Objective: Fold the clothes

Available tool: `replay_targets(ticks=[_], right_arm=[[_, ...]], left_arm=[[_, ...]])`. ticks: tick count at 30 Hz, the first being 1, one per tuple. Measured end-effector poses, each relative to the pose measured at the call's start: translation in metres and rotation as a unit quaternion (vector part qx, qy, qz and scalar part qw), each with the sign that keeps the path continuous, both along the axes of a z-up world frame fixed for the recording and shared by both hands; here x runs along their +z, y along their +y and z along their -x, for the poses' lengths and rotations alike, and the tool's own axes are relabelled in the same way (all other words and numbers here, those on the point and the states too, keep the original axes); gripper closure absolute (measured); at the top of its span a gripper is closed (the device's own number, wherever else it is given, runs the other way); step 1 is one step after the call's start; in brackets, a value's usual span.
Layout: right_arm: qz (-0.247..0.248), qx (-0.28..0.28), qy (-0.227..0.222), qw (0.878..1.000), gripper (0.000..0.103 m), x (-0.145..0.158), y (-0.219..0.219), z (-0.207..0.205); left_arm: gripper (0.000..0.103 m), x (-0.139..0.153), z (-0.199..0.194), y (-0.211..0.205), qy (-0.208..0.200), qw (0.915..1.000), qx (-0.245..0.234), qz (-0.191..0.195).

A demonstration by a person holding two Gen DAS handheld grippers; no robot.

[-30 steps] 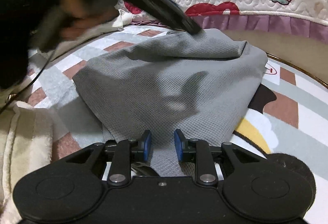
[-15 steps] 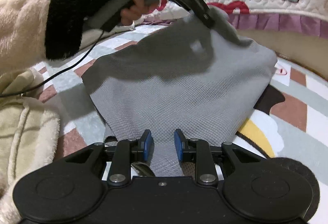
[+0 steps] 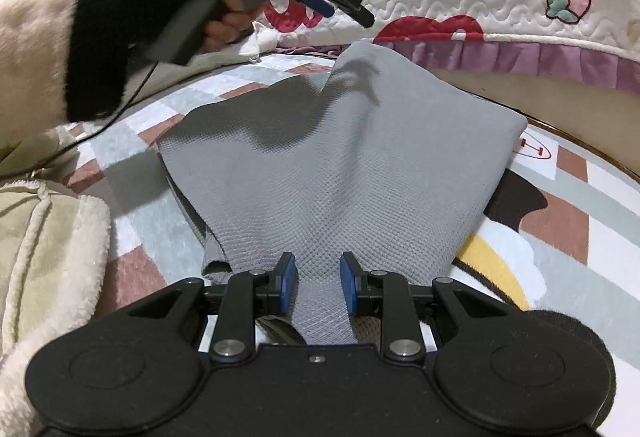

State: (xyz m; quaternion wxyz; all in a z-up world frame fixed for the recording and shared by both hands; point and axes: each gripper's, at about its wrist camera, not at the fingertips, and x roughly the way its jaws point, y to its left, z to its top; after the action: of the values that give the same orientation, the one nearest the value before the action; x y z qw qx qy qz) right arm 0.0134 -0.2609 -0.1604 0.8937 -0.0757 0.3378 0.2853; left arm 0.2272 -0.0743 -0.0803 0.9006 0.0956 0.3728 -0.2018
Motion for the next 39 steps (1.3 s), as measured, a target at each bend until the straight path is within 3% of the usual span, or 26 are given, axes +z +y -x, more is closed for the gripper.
replay_targets(ticks=[2,4,10,11,15,17,18,19,20,21,22,26,27,29,33,35,38,39], right_arm=[[-0.002,-0.002,0.000,1.000,0.074,0.000,-0.001,0.000],[-0.004,-0.006,0.002,1.000,0.074,0.000,-0.001,0.000],[0.000,-0.014,0.014,1.000,0.074,0.007,0.002,0.005],[-0.001,-0.011,0.018,1.000,0.074,0.009,0.003,0.008],[0.056,0.005,-0.009,0.998,0.074,0.017,0.014,0.027],[0.024,-0.019,0.001,1.000,0.073,0.022,0.007,0.030],[0.001,-0.036,0.008,0.999,0.071,0.023,0.000,0.031],[-0.021,-0.052,0.014,0.998,0.067,0.024,-0.006,0.031],[-0.035,-0.067,0.017,0.997,0.065,0.023,-0.011,0.032],[-0.041,-0.076,0.020,0.996,0.062,0.022,-0.014,0.032],[-0.043,-0.081,0.025,0.996,0.062,0.021,-0.016,0.032],[-0.054,-0.093,0.042,0.993,0.059,0.018,-0.022,0.030],[-0.058,-0.098,0.046,0.992,0.057,0.017,-0.025,0.030],[-0.076,-0.114,0.058,0.989,0.054,0.014,-0.031,0.030],[-0.122,-0.160,0.098,0.975,0.049,0.010,-0.050,0.025],[-0.126,-0.187,0.124,0.966,0.046,0.008,-0.055,0.020],[-0.142,-0.198,0.152,0.958,0.046,0.007,-0.055,0.020],[-0.148,-0.202,0.162,0.955,0.046,0.007,-0.055,0.020]], left_arm=[[0.043,-0.002,0.012,0.000,0.025,0.9993,-0.026,0.004],[0.043,-0.014,0.015,0.003,0.063,0.9973,0.015,-0.034],[0.041,-0.017,0.035,0.019,0.059,0.9953,0.069,-0.037],[0.045,-0.018,0.038,0.022,0.058,0.9946,0.077,-0.037],[0.044,-0.020,0.051,0.032,0.055,0.9913,0.113,-0.039],[0.044,-0.021,0.058,0.037,0.054,0.9892,0.130,-0.040],[0.047,-0.022,0.061,0.040,0.053,0.9880,0.139,-0.040],[0.057,-0.022,0.065,0.043,0.052,0.9868,0.148,-0.041],[0.085,-0.023,0.068,0.045,0.051,0.9855,0.157,-0.041],[0.099,-0.023,0.071,0.048,0.051,0.9840,0.165,-0.042],[0.102,-0.023,0.074,0.053,0.051,0.9823,0.177,-0.036],[0.101,-0.015,0.078,0.082,0.056,0.9719,0.229,0.006],[0.099,-0.011,0.079,0.087,0.060,0.9708,0.230,0.033],[0.098,0.001,0.082,0.083,0.056,0.9748,0.205,0.069],[0.083,0.008,0.096,0.061,0.060,0.9842,0.141,0.089],[0.082,-0.001,0.103,0.058,0.064,0.9855,0.140,0.071],[0.072,-0.026,0.113,0.063,0.075,0.9787,0.191,-0.005],[0.072,-0.028,0.115,0.067,0.075,0.9785,0.192,0.001]])
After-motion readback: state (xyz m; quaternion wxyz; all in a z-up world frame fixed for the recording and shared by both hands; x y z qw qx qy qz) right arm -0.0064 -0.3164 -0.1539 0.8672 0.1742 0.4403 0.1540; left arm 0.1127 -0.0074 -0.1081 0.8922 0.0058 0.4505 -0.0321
